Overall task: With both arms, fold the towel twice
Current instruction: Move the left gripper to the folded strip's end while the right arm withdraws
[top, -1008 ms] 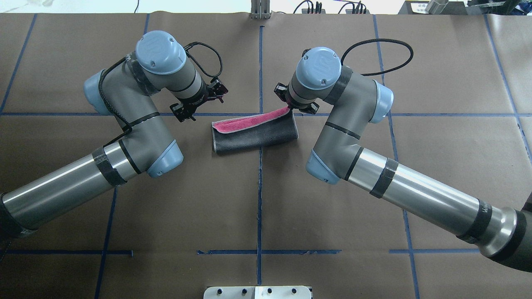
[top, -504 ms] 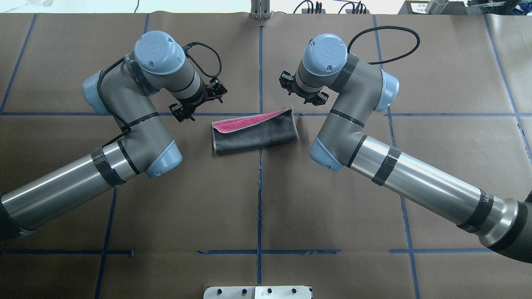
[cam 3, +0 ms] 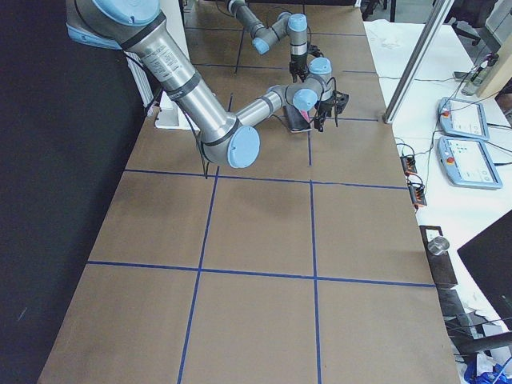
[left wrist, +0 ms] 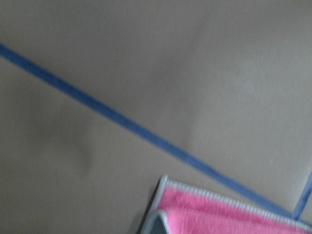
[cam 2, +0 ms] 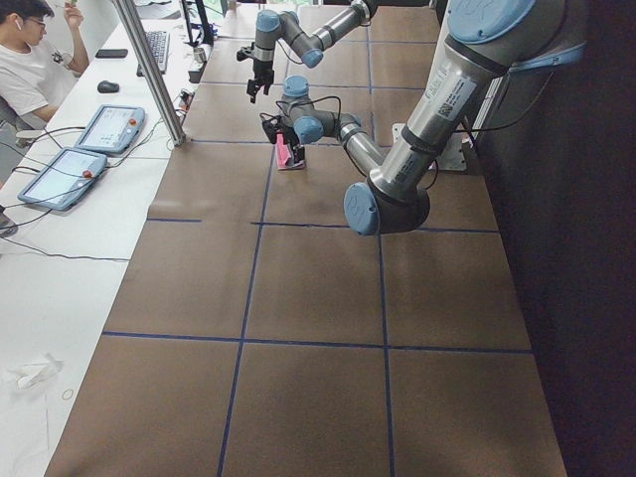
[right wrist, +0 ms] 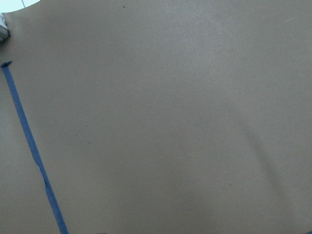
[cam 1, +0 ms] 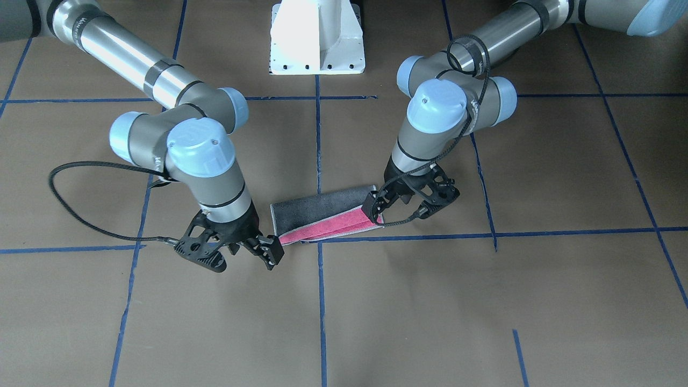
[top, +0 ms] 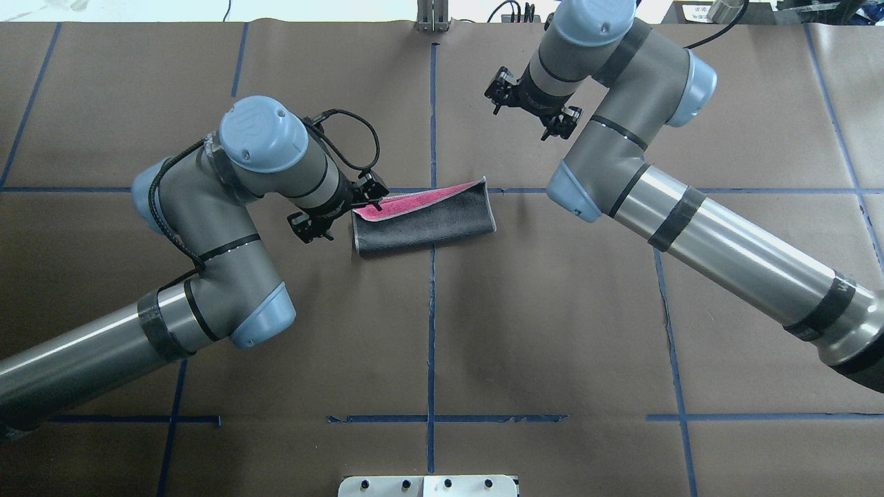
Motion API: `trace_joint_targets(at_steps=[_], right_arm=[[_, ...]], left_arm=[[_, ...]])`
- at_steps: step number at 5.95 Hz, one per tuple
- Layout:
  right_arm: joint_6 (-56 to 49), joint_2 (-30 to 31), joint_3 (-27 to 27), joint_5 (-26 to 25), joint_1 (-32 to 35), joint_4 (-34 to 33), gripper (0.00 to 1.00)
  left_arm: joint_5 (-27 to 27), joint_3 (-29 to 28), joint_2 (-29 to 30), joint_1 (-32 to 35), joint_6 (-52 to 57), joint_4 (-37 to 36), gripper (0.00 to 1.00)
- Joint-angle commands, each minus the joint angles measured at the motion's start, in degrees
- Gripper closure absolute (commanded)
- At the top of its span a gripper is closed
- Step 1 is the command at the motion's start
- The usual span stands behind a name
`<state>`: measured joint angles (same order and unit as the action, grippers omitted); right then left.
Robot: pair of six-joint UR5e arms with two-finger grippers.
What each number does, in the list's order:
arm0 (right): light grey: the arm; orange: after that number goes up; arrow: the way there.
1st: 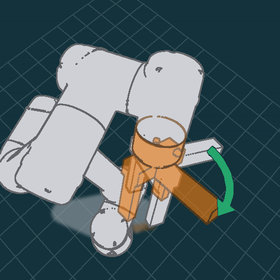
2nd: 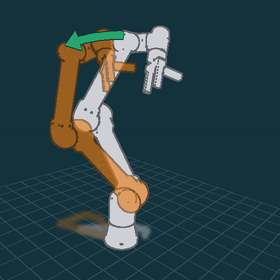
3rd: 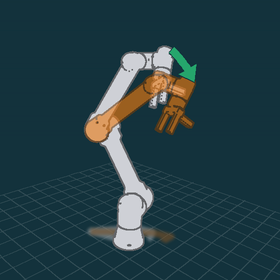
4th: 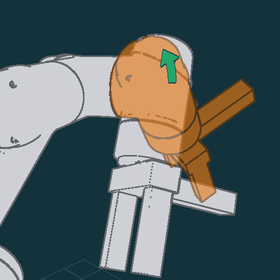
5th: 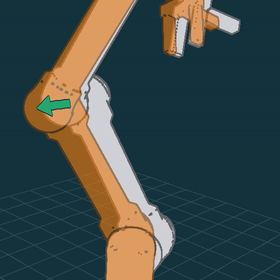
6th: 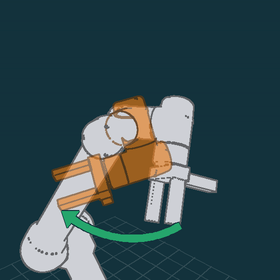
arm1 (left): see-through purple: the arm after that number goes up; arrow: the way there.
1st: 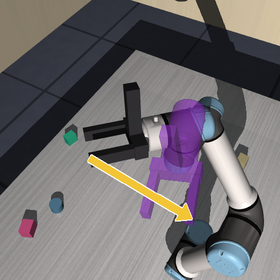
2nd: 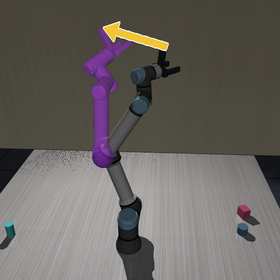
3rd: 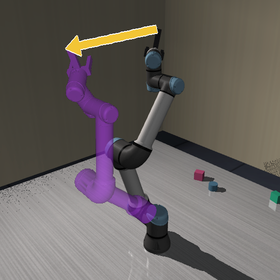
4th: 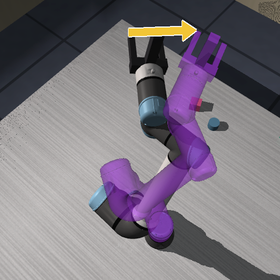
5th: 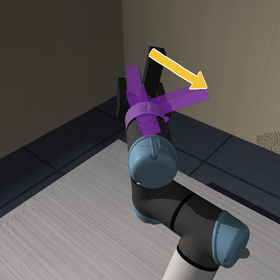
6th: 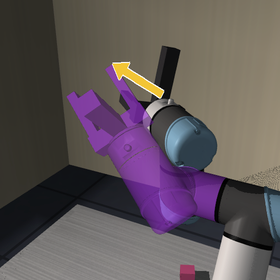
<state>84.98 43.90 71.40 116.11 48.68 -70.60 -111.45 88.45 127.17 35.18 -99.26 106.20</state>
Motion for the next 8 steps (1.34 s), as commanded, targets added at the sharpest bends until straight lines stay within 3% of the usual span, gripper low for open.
trace_joint_targets(at_steps=[1,2,5,8], right_arm=[[-2.8,1.0,0.5,5.9,3.9,-0.3,0.0],[-3.3,2.2,1.5,6.9,4.8,-0.3,0.0],[-8.5,8.0,6.6,9.8,7.9,-0.4,0.0],[-9.1,9.2,7.5,9.9,8.4,-0.3,0.0]], left_arm=[[0.7,0.0,-0.3,-4.0,-7.6,-0.1,0.41],[0.7,-0.7,-0.3,-3.9,-7.6,-0.1,0.49],[1.9,-1.1,-0.2,-2.1,-7.4,0.2,0.5],[1.9,-3.8,0.4,-1.7,-7.6,0.9,0.5]])
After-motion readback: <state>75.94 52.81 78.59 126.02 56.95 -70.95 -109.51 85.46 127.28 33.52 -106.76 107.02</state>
